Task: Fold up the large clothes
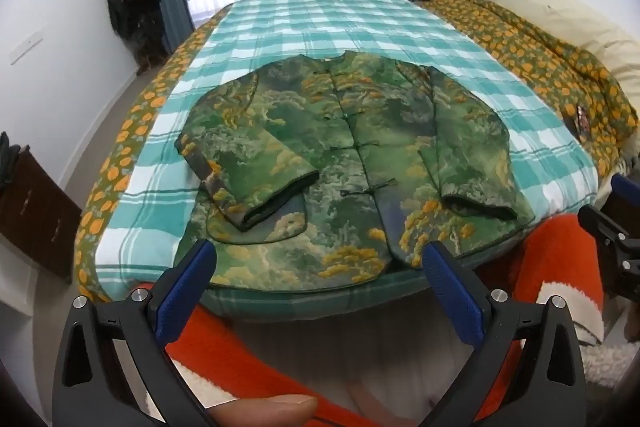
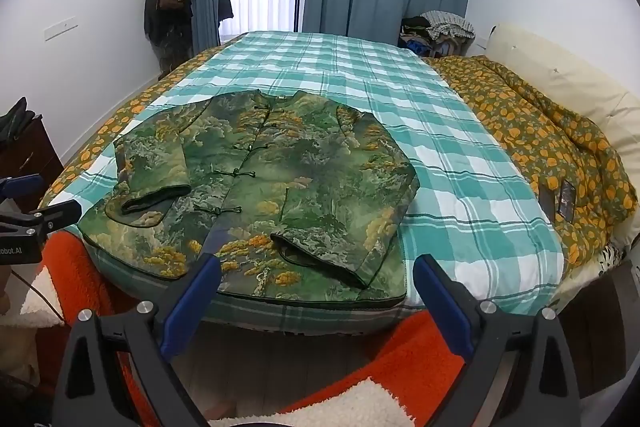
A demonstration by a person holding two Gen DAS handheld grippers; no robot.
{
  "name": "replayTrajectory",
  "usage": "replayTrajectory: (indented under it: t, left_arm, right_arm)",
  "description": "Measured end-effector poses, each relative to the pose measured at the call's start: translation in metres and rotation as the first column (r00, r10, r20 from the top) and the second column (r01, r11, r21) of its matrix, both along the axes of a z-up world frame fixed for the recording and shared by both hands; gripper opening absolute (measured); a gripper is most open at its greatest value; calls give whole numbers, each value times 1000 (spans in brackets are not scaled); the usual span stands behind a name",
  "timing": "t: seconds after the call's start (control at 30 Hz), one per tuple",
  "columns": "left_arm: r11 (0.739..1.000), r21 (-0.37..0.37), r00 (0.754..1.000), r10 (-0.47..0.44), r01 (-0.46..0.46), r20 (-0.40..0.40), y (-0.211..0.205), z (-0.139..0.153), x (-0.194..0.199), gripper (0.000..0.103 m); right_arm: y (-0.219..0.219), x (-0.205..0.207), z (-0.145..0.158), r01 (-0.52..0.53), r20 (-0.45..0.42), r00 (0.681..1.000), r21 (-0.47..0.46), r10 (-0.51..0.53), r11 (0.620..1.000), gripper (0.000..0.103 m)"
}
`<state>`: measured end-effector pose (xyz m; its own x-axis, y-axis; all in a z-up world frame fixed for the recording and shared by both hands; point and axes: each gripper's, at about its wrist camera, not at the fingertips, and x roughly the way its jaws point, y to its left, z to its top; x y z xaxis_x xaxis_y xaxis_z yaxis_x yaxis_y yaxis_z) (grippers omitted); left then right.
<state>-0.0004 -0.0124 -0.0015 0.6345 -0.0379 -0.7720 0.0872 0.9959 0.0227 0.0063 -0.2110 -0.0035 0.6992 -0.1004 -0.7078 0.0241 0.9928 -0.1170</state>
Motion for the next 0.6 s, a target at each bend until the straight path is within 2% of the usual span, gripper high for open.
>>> replayTrajectory:
  t: [0.6]
  left_arm:
    - [1000,-2,1000,-25,25,17,-4,3,-15,102]
  right_arm:
    - [2,-11,4,-11,7,1000,1,11,1000,98]
